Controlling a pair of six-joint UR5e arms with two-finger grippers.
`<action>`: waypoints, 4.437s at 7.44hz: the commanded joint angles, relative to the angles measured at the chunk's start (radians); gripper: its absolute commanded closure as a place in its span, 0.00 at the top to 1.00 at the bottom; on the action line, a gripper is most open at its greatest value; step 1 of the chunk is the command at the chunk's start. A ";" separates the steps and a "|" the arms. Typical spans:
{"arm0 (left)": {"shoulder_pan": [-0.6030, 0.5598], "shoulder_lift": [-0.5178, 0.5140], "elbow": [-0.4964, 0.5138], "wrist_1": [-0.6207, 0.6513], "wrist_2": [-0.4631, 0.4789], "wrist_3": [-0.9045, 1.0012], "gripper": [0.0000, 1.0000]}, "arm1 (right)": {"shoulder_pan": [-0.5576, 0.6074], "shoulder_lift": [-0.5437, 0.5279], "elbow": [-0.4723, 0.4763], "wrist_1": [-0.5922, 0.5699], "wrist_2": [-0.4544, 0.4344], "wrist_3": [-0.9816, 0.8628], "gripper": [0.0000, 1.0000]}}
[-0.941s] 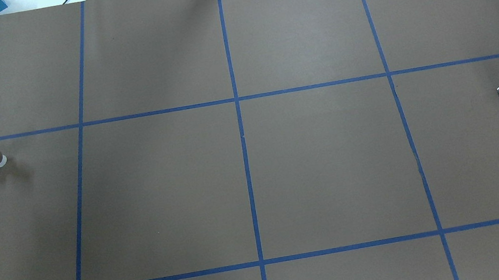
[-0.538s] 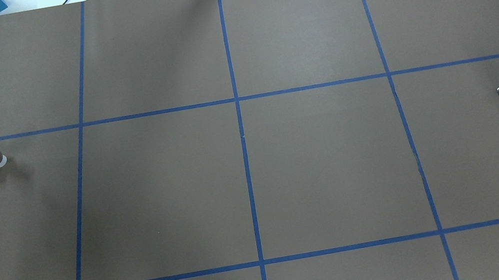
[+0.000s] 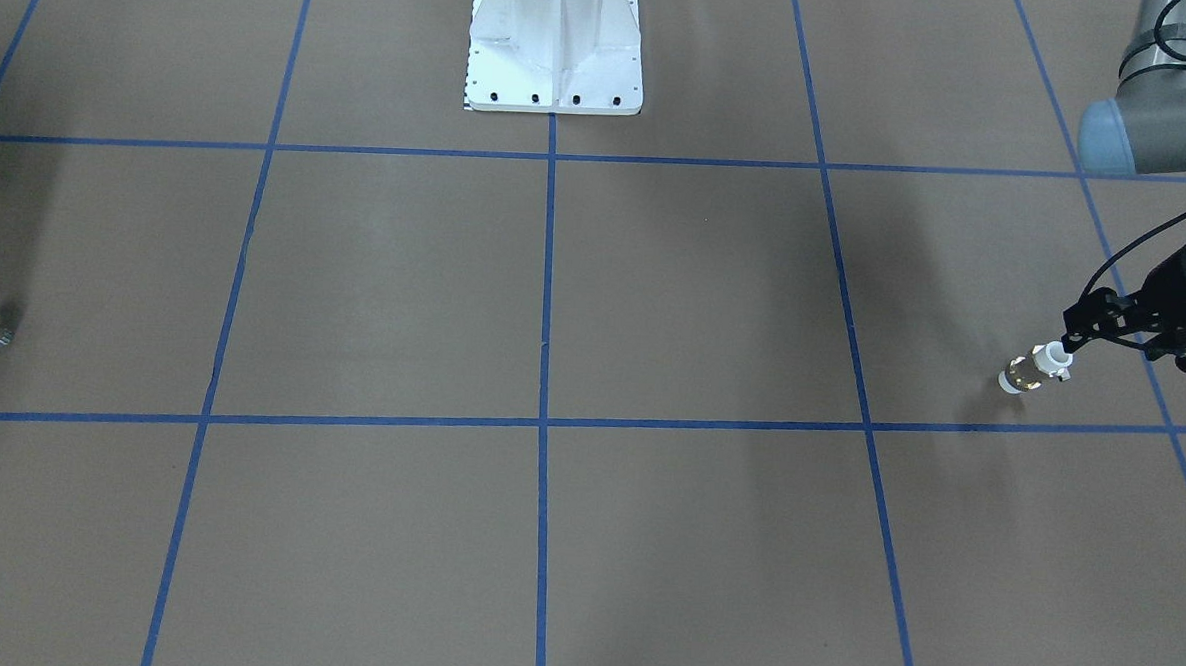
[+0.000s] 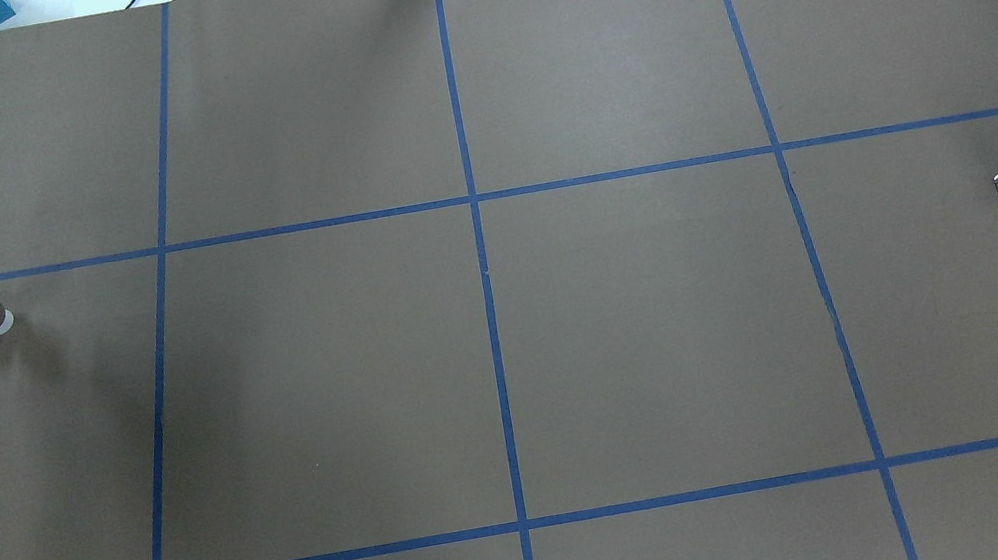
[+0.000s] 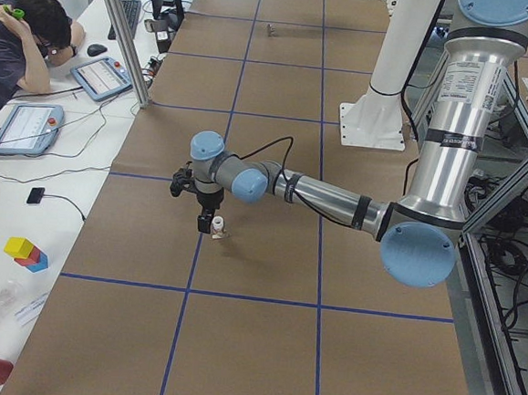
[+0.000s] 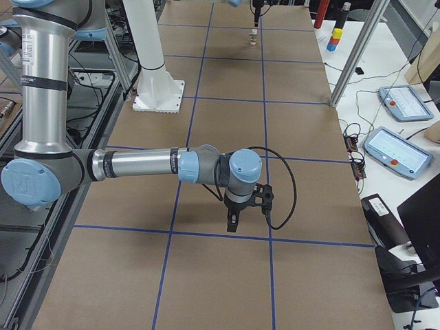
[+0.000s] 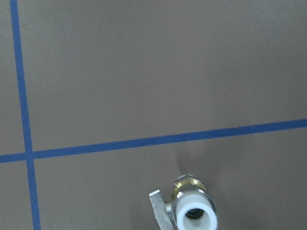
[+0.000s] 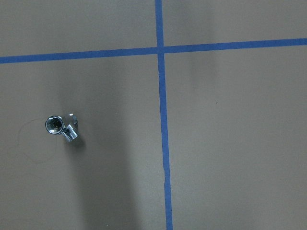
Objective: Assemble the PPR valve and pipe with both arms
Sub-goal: 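Lower the left gripper onto the brass-and-white valve and grasp it, then lift the valve with the left gripper and carry it to table center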
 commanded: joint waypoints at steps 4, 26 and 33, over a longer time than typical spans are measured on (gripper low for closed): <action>0.077 -0.020 0.032 -0.034 0.002 -0.093 1.00 | 0.000 0.002 -0.007 0.000 -0.002 -0.005 1.00; 0.436 -0.789 0.101 0.455 0.078 -0.673 0.00 | 0.000 0.069 0.015 -0.001 0.003 0.003 1.00; 0.532 -0.965 0.464 0.245 0.209 -0.675 0.00 | 0.000 0.054 0.016 -0.001 0.002 0.005 1.00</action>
